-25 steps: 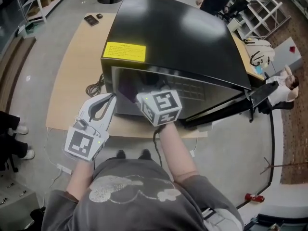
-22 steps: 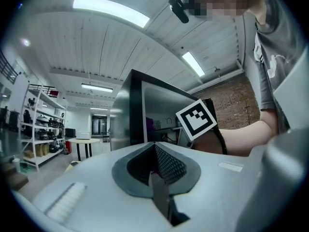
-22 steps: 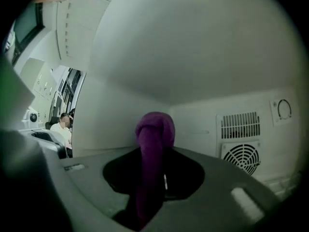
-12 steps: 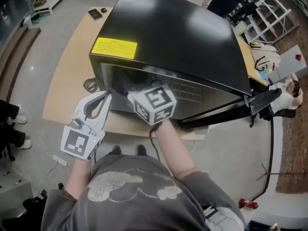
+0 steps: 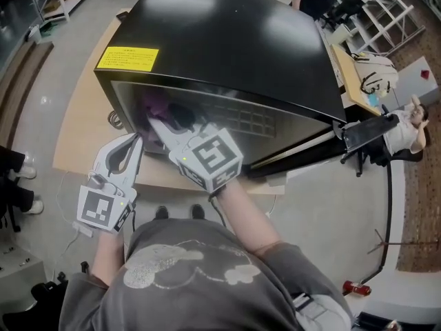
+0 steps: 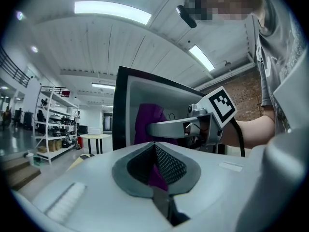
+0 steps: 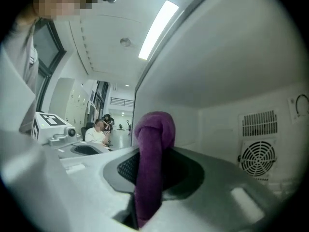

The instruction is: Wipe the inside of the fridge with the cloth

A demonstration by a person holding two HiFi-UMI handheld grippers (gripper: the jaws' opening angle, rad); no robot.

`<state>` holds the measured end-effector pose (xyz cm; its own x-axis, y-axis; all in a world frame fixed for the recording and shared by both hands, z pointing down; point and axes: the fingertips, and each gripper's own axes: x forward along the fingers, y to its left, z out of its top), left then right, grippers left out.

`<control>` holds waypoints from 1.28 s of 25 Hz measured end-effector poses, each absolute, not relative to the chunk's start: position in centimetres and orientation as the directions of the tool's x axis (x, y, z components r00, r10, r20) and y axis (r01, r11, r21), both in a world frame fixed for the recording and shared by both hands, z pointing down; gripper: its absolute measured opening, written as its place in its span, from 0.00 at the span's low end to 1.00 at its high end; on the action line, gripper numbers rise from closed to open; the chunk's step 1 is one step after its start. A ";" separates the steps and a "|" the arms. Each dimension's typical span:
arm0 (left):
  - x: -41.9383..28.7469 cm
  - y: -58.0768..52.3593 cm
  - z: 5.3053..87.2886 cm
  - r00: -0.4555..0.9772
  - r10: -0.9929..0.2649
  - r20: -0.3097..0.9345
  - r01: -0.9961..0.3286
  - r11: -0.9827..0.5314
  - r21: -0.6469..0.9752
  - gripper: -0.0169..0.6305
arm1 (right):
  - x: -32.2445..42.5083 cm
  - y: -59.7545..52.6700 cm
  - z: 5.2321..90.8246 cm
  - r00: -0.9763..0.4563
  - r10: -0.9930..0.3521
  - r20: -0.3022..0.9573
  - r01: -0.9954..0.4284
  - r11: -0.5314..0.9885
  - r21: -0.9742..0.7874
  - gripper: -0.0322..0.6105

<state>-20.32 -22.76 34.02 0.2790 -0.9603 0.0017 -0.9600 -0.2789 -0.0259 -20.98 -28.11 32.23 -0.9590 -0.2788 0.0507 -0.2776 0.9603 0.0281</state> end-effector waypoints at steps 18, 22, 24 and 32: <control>-17.0 -25.5 32.9 0.373 -0.927 -0.031 -0.927 -0.372 -0.043 0.05 | -15.9 -35.5 35.3 -0.786 -0.543 0.295 -0.538 0.837 0.105 0.17; -15.5 -26.7 32.7 0.423 -0.906 -0.034 -0.906 -0.421 -0.051 0.05 | -12.2 -37.2 35.9 -0.728 -0.607 0.318 -0.612 0.785 0.097 0.17; -14.7 -27.2 32.6 0.449 -0.893 -0.035 -0.893 -0.447 -0.053 0.05 | -10.7 -37.5 35.8 -0.711 -0.629 0.315 -0.643 0.763 0.073 0.17; -11.5 -28.6 32.1 0.547 -0.836 -0.046 -0.837 -0.544 -0.065 0.05 | -4.1 -38.5 36.1 -0.561 -0.759 0.330 -0.782 0.617 0.088 0.17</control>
<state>-11.53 -28.58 32.11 0.5467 -0.8361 -0.0458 -0.8368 -0.5436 -0.0654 -4.09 -38.53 36.12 -0.5615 -0.7589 0.3297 -0.7821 0.6169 0.0883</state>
